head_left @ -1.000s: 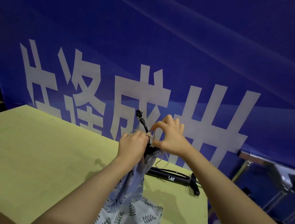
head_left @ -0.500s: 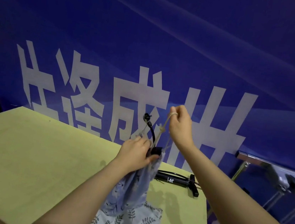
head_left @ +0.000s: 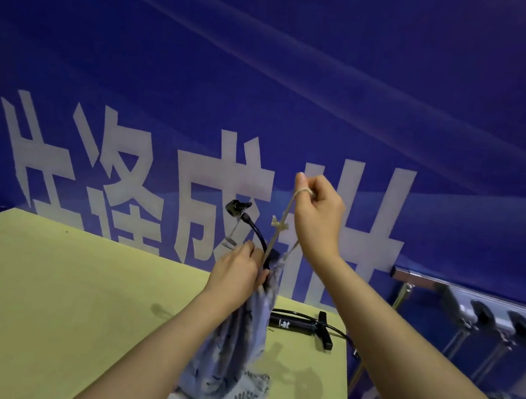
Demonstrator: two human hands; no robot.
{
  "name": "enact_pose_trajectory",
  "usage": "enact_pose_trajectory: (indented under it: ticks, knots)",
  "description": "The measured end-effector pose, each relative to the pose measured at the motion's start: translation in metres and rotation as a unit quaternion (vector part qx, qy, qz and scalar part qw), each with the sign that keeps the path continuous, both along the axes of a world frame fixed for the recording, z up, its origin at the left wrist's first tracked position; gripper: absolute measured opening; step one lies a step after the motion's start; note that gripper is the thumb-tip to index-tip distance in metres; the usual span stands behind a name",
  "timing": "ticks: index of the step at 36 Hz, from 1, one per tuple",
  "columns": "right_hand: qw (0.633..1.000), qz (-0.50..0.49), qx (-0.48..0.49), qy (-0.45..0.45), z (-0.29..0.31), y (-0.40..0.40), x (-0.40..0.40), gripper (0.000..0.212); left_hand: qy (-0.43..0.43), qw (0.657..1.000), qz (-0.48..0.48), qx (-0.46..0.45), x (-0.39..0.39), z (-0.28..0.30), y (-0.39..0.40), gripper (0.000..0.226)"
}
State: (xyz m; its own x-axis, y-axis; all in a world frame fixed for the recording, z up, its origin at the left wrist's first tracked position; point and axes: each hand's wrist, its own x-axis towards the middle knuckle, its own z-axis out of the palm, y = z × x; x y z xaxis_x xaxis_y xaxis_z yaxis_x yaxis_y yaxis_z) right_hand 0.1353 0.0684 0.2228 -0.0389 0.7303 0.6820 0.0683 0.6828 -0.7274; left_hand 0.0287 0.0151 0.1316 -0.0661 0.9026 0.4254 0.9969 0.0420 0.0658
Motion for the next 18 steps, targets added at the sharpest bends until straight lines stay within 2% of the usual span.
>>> enact_pose_trajectory:
  ticks: [6, 11, 15, 18]
  knots:
    - [0.999, -0.014, 0.044, 0.025, 0.033, -0.006, 0.046, 0.033, -0.03, 1.0, 0.008, 0.0, 0.053, 0.031, 0.002, 0.041]
    - [0.998, -0.026, 0.051, 0.006, 0.043, -0.007, 0.108, 0.036, -0.029, 0.999, 0.015, -0.004, 0.123, 0.043, 0.002, 0.045]
    - [0.999, -0.01, 0.042, -0.002, 0.041, -0.01, 0.16, 0.037, 0.032, 0.998, 0.042, -0.017, 0.174, 0.037, 0.003, 0.052]
    - [0.999, -0.005, 0.024, -0.026, 0.035, -0.012, 0.203, 0.037, 0.098, 0.994, 0.019, 0.033, 0.213, 0.033, -0.005, 0.049]
